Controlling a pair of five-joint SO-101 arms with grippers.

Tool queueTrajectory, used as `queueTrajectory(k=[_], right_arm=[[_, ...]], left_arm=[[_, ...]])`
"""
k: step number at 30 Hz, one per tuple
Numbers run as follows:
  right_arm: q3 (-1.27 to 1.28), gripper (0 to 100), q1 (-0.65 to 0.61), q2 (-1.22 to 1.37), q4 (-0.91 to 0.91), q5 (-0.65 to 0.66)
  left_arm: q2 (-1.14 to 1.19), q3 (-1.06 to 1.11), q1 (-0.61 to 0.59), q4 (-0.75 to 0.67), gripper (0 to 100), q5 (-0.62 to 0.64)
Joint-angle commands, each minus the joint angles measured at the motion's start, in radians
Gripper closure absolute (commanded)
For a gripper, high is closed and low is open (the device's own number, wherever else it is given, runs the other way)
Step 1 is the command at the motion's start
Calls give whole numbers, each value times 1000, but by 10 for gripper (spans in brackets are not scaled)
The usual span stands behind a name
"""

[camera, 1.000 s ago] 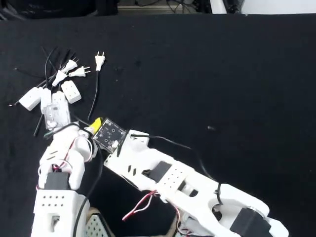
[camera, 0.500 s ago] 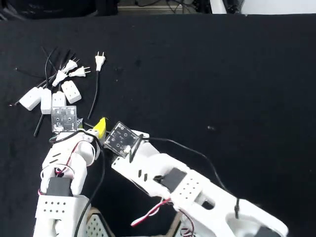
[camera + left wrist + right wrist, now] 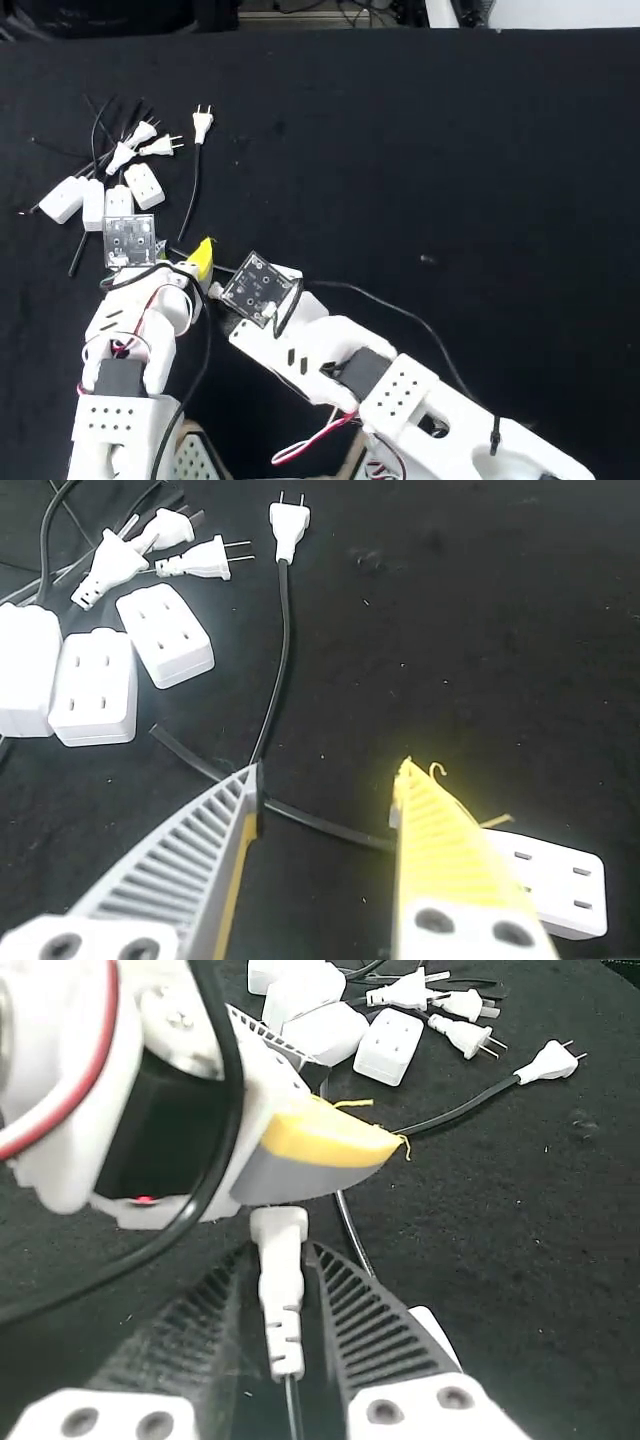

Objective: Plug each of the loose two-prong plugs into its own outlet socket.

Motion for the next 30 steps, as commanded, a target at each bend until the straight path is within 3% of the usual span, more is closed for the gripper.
queueTrajectory(k=[1,18,30], right_arm=[[-21,988,29,-51,-5,-11],[-28,988,72,-53,-3,-14],[-28,988,72,-53,-9,-109]], left_arm=[[-2,-4,8,-8,780,-11],[-9,8,15,-9,780,-12],[-9,8,15,-9,780,-12]])
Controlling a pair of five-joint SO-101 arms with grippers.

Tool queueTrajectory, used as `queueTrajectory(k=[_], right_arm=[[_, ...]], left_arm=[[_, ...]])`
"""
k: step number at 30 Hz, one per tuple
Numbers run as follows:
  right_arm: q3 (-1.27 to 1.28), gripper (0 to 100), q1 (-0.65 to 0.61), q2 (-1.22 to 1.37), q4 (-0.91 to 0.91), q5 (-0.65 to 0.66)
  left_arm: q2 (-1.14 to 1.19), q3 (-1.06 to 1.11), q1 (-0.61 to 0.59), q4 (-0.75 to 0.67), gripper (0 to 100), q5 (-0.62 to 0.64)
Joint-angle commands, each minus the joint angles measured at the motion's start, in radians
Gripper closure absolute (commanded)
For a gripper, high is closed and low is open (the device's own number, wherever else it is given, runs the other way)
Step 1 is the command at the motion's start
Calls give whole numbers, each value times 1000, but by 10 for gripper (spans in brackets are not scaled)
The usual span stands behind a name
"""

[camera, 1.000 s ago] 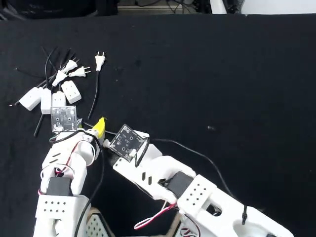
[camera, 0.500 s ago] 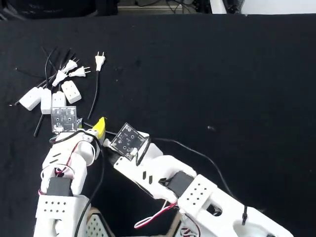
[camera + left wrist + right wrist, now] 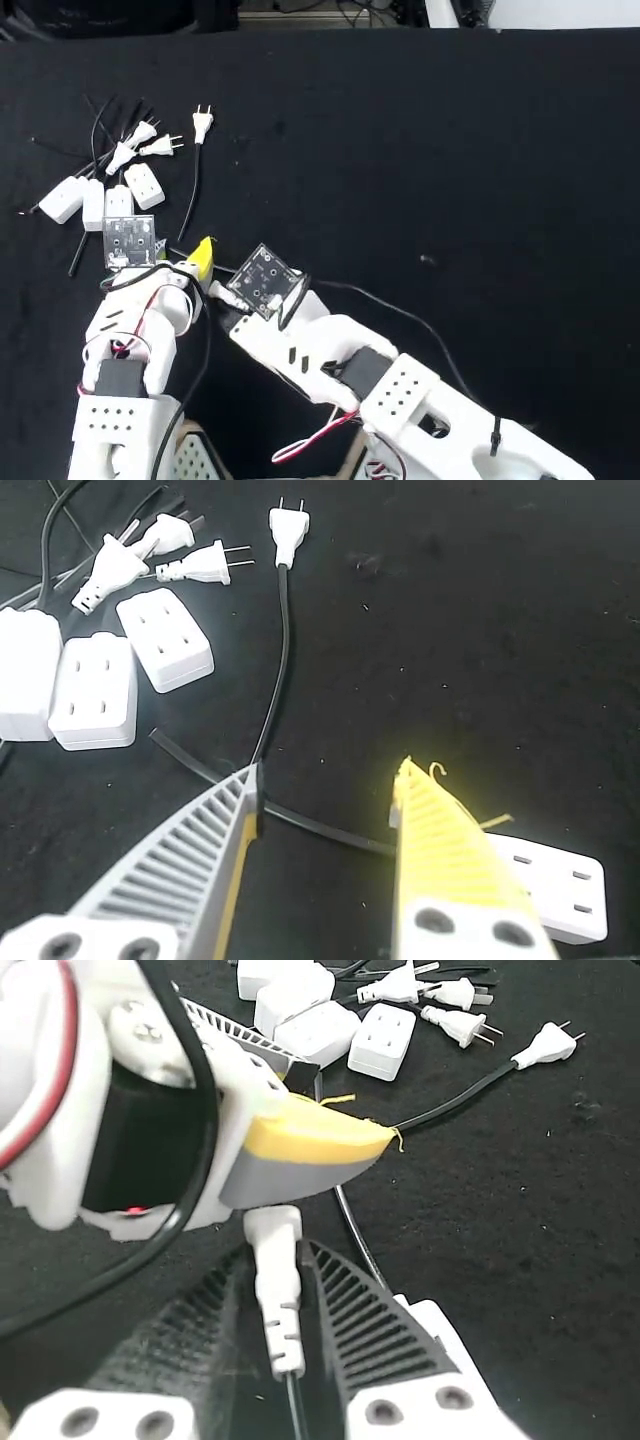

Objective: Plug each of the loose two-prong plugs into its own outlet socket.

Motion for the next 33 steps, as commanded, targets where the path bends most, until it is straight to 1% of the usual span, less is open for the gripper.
queueTrajectory(k=[1,12,15,24,29,33], right_arm=[[-28,988,54,-51,-11,-58],[-28,988,54,-51,-12,-80],[-36,988,54,-51,-9,-117],[-41,988,55,-51,-6,-118],[-44,988,112,-51,-9,-124],[-42,988,118,-51,-5,-120]], left_arm=[[-3,2,15,-3,780,-12],[-3,2,15,-3,780,-12],[-3,4,15,-3,780,-12],[-3,5,16,-3,780,-12],[-3,5,15,-3,780,-12],[-3,1,7,-3,780,-12]])
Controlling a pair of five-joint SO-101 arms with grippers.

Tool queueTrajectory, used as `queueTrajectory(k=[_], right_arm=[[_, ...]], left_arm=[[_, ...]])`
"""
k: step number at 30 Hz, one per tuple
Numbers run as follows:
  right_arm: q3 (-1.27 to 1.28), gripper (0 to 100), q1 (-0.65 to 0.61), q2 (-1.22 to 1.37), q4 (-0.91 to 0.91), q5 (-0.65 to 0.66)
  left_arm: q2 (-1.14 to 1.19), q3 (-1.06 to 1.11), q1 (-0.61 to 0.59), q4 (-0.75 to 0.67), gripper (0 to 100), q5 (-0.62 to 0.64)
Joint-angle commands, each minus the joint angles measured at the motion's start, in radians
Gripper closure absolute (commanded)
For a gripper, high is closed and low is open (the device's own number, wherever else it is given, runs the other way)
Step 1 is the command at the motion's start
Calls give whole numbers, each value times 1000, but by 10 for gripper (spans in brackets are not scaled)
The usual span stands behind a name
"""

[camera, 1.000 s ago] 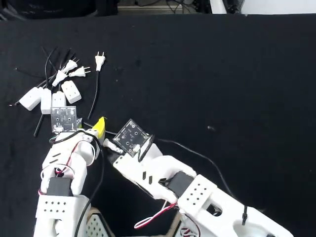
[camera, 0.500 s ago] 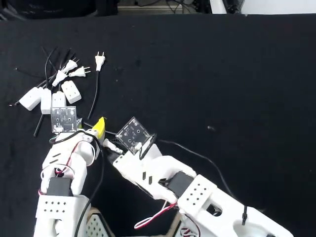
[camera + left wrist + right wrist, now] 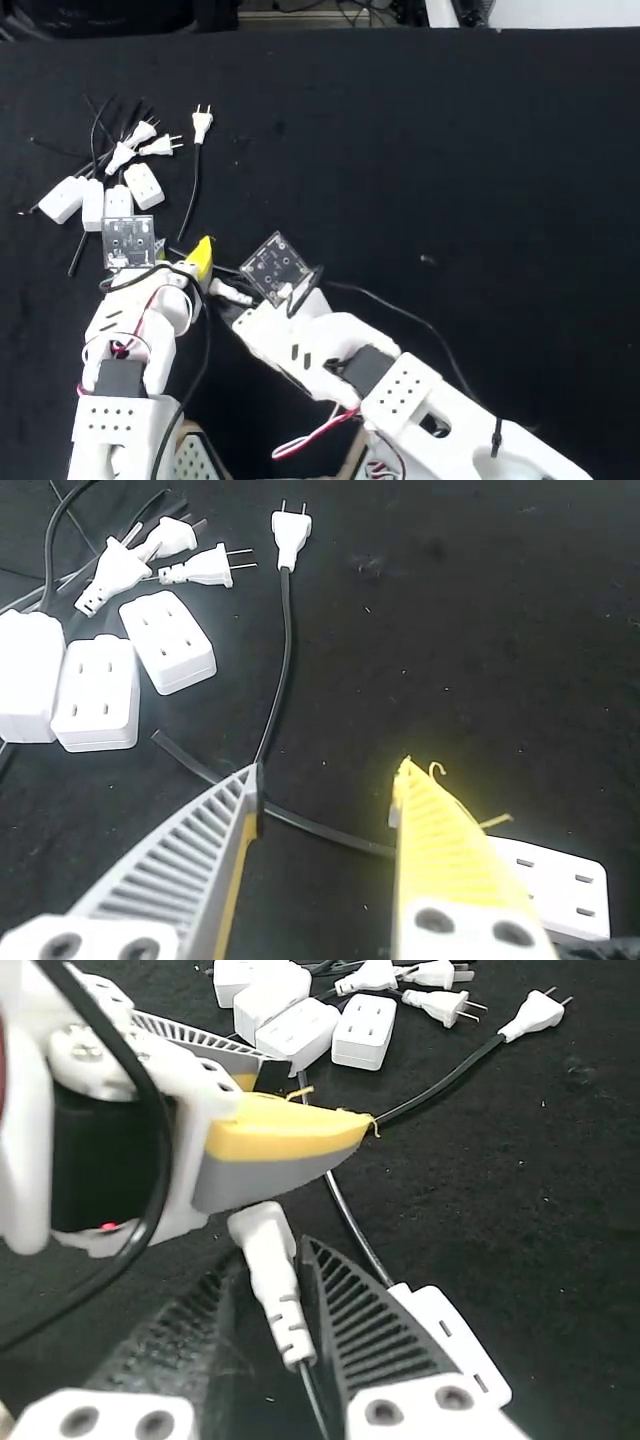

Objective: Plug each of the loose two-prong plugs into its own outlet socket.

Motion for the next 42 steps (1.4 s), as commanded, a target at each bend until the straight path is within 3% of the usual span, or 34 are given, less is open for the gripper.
queueTrajectory(k=[1,10,18,23,31,38,42], right_arm=[[-41,988,86,-50,-5,-14],[-157,988,141,-44,258,-14],[-171,988,141,-41,331,-12],[-240,988,141,39,400,-12],[-409,988,135,309,532,-12],[-489,988,140,450,615,-12],[-529,988,141,535,617,-12]], left_arm=[[-3,-5,5,-2,780,-12],[-3,-22,-64,-2,780,-5],[-2,-28,-71,-2,780,-5],[52,-99,-151,5,780,34],[517,-331,-159,-8,780,40],[970,-418,-91,-334,780,48],[1131,-493,-38,-370,780,41]])
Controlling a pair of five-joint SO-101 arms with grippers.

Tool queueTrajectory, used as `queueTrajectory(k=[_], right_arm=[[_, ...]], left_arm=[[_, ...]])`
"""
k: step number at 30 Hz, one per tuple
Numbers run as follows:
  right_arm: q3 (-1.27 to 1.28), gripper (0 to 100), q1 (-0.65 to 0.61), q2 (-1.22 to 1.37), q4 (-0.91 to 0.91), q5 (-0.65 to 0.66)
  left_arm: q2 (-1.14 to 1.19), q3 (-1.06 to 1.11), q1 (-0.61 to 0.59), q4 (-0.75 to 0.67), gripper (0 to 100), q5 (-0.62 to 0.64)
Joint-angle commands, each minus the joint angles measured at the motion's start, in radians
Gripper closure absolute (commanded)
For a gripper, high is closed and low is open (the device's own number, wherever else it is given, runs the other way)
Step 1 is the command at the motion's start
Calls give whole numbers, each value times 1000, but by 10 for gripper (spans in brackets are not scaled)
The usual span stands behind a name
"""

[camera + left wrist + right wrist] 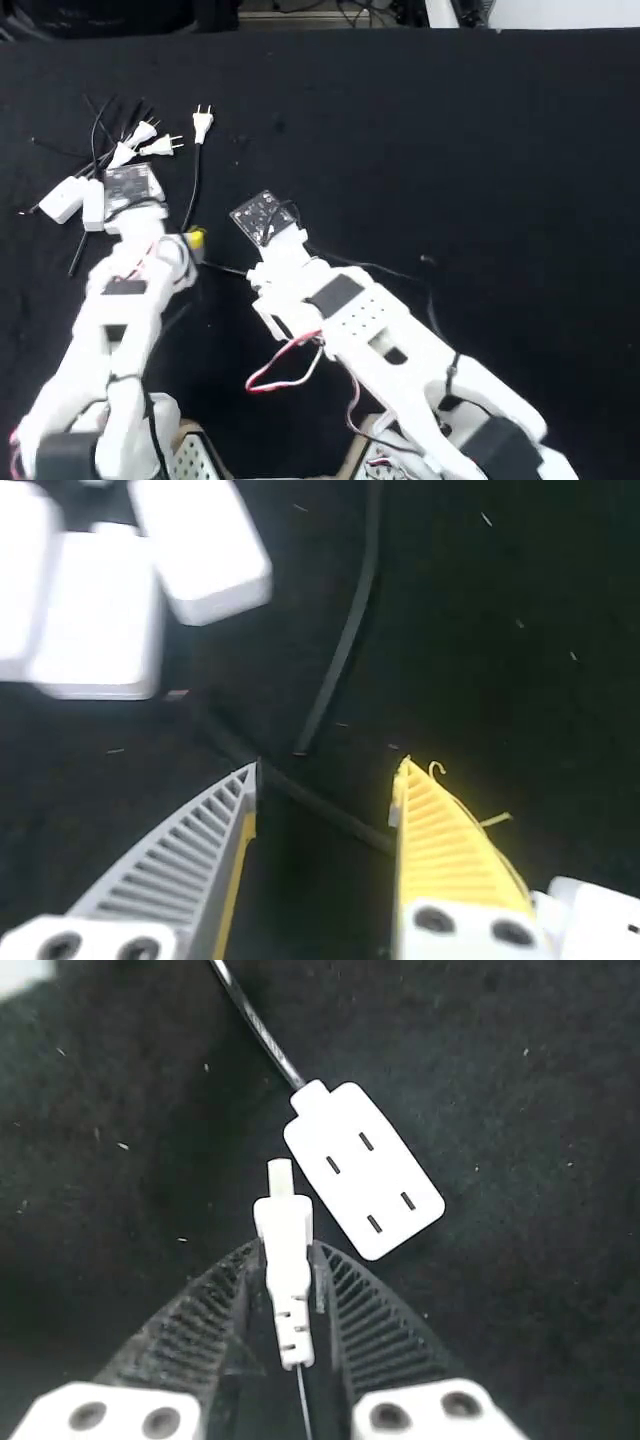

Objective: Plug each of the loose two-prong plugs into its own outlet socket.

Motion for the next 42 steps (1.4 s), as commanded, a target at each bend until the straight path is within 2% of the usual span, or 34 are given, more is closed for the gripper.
queueTrajectory(k=[1,5,13,21,25,32,38,42], right_arm=[[-91,988,15,68,8,-6],[-107,988,66,84,6,-6],[-136,988,181,81,2,-5],[-139,988,195,81,-2,29],[-139,988,195,76,2,32],[-140,988,195,73,15,35],[-274,988,195,81,199,40],[-338,988,195,79,278,114]], left_arm=[[173,-139,51,-49,780,9],[273,-206,51,12,780,9],[344,-344,47,324,780,2],[341,-453,-21,624,780,-2],[341,-453,-10,660,780,-80],[339,-501,-16,733,780,-81],[339,-522,-31,746,780,-81],[333,-518,-31,746,780,-81]])
